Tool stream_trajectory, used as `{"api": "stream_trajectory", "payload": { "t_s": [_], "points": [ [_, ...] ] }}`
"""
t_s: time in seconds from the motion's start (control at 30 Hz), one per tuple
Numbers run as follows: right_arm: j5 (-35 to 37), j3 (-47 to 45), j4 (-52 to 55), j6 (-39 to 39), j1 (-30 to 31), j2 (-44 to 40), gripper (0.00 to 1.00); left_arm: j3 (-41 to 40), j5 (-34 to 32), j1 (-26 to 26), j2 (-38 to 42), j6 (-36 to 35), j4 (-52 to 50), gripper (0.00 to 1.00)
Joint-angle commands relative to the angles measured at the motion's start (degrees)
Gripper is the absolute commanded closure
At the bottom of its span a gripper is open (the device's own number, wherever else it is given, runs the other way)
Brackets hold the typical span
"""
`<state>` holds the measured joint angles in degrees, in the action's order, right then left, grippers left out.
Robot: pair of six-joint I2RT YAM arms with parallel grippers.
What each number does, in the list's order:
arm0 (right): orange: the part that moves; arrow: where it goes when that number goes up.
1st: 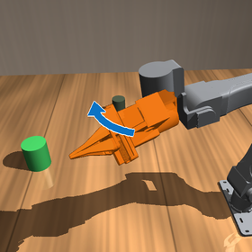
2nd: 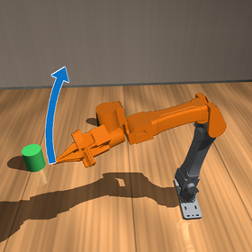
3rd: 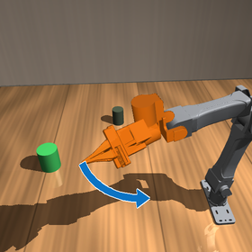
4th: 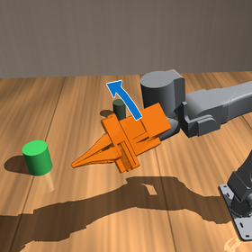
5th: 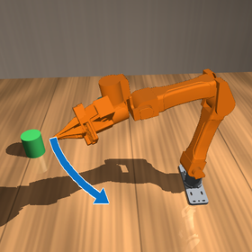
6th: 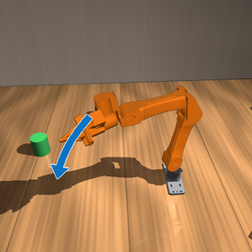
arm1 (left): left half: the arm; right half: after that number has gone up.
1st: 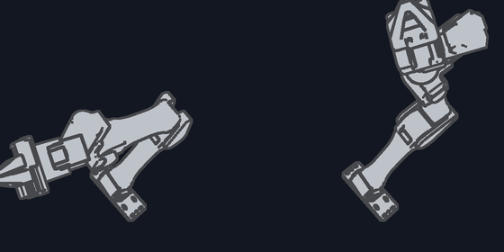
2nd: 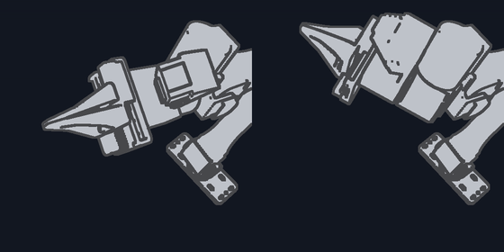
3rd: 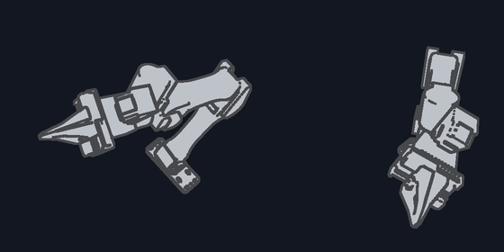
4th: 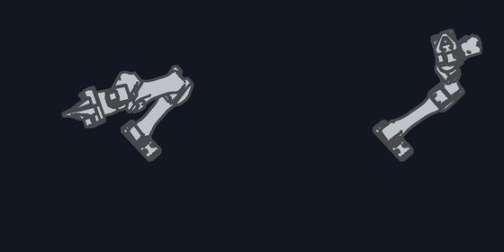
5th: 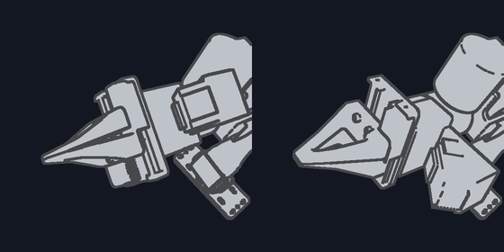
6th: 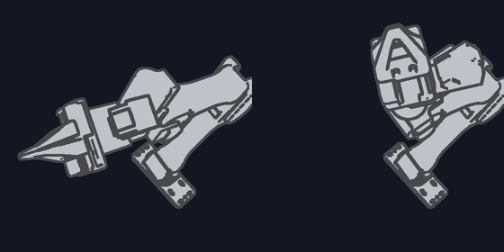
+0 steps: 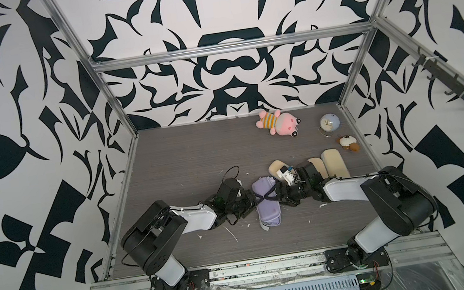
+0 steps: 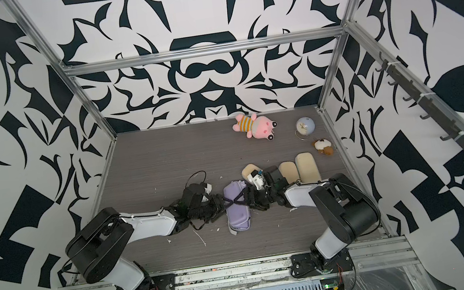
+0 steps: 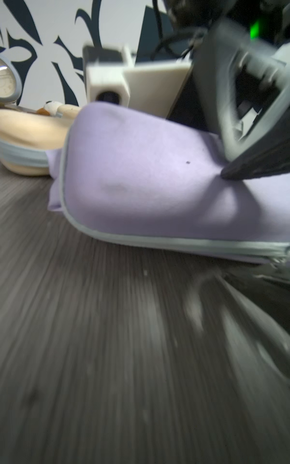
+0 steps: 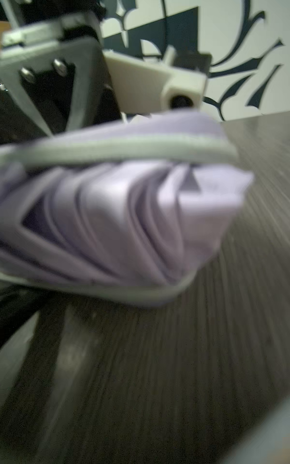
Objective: Put umbrellas into zippered umbrella sleeves
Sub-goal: Close the umbrella sleeve at the center of the board.
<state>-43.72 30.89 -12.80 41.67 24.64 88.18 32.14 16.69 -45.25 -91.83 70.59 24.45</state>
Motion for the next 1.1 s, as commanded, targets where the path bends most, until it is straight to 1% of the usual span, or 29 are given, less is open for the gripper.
{"api": "stream_trajectory", "payload": {
  "t_s": [0.0,0.17,0.27,0.37,0.4,0.47,0.5,0.53,0.57,0.63,0.9,1.07],
  "points": [
    [4.07,1.85,11.31,-4.06,0.58,-4.35,0.05,-1.65,-0.29,1.52,0.57,-1.28,-1.8,0.38],
    [11.78,6.96,26.56,-6.34,0.54,-11.25,0.03,-1.73,1.68,1.66,0.05,-1.3,0.86,0.36],
    [15.61,9.71,30.58,-5.42,0.49,-12.96,0.04,-2.12,1.99,2.32,0.13,-2.08,1.23,0.35],
    [16.86,10.76,29.14,-3.11,0.26,-13.95,0.12,-2.55,2.51,3.14,0.07,-2.19,2.5,0.35],
    [17.44,10.52,28.15,-1.92,-0.05,-14.04,0.18,-2.69,2.69,3.39,-0.06,-2.33,2.98,0.35],
    [18.19,10.0,26.65,-0.44,-0.82,-13.51,0.38,-2.7,2.95,3.83,-0.34,-2.47,3.56,0.35],
    [18.35,10.05,26.34,-0.12,-1.15,-12.95,0.51,-2.78,3.28,4.09,-0.64,-2.47,4.4,0.35],
    [18.59,9.83,25.99,0.12,-1.27,-12.39,0.63,-2.79,3.64,4.25,-0.95,-2.39,5.28,0.35],
    [18.75,9.59,25.05,0.57,-1.28,-11.97,0.68,-2.79,3.94,4.43,-1.19,-2.31,6.02,0.35],
    [18.86,9.35,23.22,1.28,-1.27,-10.69,0.69,-2.66,4.38,4.65,-1.55,-2.1,7.17,0.35],
    [14.8,10.46,16.47,4.71,-1.11,-5.05,0.7,-1.55,6.31,4.83,-3.51,-1.51,10.0,0.36],
    [13.82,9.65,12.45,7.18,0.36,-1.78,0.73,-1.32,6.51,4.83,-3.67,-0.96,10.96,0.37]
  ]
}}
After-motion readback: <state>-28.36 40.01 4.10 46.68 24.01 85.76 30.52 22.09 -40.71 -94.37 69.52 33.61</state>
